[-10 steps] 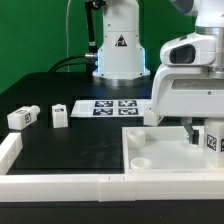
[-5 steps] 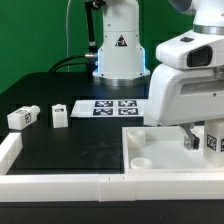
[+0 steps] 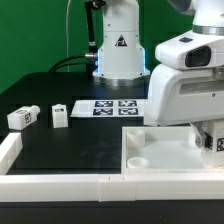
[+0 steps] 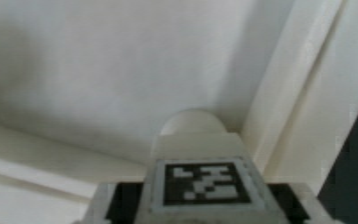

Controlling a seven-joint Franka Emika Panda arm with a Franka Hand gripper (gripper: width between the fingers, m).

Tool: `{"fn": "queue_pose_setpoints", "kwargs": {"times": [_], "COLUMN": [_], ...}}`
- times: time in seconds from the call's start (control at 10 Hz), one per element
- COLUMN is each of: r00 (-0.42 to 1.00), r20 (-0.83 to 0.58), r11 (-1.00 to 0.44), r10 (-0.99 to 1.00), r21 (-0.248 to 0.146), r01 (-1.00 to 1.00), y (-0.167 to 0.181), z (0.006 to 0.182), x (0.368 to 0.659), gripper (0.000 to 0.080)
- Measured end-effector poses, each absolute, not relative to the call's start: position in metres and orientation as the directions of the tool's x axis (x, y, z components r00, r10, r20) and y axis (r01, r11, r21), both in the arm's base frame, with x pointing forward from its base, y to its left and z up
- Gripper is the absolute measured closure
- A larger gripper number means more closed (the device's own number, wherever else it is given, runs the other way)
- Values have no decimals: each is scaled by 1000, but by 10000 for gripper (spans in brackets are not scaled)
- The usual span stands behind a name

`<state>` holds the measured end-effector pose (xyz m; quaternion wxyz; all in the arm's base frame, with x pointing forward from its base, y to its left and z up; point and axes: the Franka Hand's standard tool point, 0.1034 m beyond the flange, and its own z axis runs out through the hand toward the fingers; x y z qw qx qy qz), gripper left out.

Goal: Assemble one leg

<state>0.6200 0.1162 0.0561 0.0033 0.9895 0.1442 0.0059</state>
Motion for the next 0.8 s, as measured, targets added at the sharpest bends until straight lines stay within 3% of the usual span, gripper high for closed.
{"fn": "queue_pose_setpoints", "kwargs": {"times": [0.3,0.8], "r00": [984,658], "r20": [15,-16], "r11": [-984,-657], "r10": [-179,-753], "r21": [-6,-35], "r01": [-179,-753], "y": [119,123], "z": [56,54], "x": [620,620], "gripper": [534,531]}}
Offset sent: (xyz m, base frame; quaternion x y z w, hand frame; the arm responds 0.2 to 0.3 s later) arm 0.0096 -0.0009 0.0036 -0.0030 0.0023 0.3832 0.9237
